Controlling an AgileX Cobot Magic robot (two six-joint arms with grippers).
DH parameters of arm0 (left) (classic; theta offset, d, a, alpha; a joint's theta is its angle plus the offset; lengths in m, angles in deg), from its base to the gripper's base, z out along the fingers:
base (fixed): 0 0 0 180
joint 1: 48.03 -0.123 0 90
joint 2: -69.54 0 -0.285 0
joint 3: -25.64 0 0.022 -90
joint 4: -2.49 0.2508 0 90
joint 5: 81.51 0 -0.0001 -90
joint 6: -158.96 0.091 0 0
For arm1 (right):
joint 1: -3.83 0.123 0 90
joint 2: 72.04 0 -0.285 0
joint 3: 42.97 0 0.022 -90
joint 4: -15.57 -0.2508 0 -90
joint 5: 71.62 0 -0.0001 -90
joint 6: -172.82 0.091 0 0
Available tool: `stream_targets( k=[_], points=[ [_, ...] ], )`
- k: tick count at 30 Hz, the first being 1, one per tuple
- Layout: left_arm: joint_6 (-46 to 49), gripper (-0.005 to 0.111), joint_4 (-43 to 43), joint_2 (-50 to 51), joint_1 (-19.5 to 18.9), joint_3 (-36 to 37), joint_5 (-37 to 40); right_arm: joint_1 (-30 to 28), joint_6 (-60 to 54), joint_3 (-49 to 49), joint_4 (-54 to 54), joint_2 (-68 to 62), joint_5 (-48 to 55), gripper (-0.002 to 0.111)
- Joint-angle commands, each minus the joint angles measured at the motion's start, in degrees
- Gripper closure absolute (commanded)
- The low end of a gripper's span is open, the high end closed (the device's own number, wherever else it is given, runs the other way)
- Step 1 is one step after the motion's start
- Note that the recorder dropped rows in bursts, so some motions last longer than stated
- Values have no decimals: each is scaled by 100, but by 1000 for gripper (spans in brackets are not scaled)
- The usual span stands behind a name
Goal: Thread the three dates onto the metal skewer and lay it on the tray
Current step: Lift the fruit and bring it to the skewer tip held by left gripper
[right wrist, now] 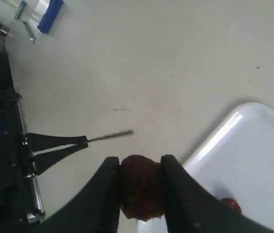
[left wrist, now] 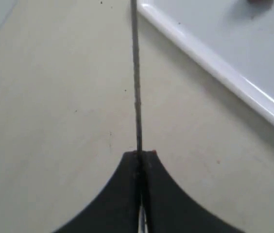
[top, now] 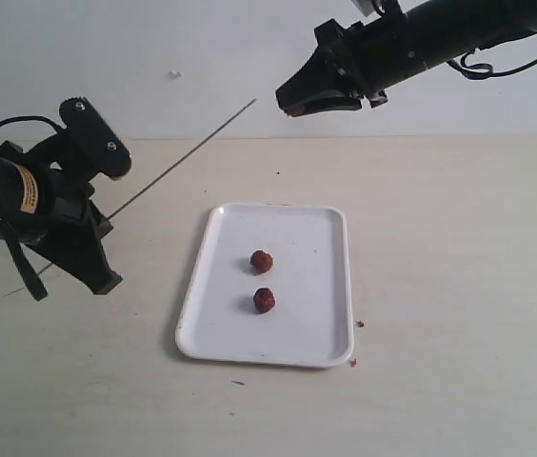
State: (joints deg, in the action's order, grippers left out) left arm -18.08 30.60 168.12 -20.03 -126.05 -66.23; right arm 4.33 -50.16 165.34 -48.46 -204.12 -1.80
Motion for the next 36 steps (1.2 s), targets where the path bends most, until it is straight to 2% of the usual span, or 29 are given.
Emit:
stream_targets(
  k=[1, 6, 10, 16, 18, 22, 36],
  points=[
    [681, 107, 12, 242, -123, 21, -738, -23, 226, 42, -181, -3, 14, 80],
    [881, 107, 171, 383, -741, 21, -1457, -23, 258, 42, 44, 59, 14, 80],
    [1187, 107, 212, 385, -1049, 21, -1827, -51, 368, 63, 13, 92, 14, 80],
    [1404, 107, 858, 614, -1132, 21, -2038, -62, 558, 63, 12, 92, 14, 80],
    [1433, 107, 1015, 805, -1210, 21, -2392, -62, 569, 63, 2, 116, 14, 80],
    [1573, 107, 1028, 1106, -1322, 21, -3050, -46, 621, 63, -10, 136, 14, 80],
    [1629, 107, 1028, 1169, -1333, 9, -3404, -46, 686, 63, -10, 158, 14, 80]
  ],
)
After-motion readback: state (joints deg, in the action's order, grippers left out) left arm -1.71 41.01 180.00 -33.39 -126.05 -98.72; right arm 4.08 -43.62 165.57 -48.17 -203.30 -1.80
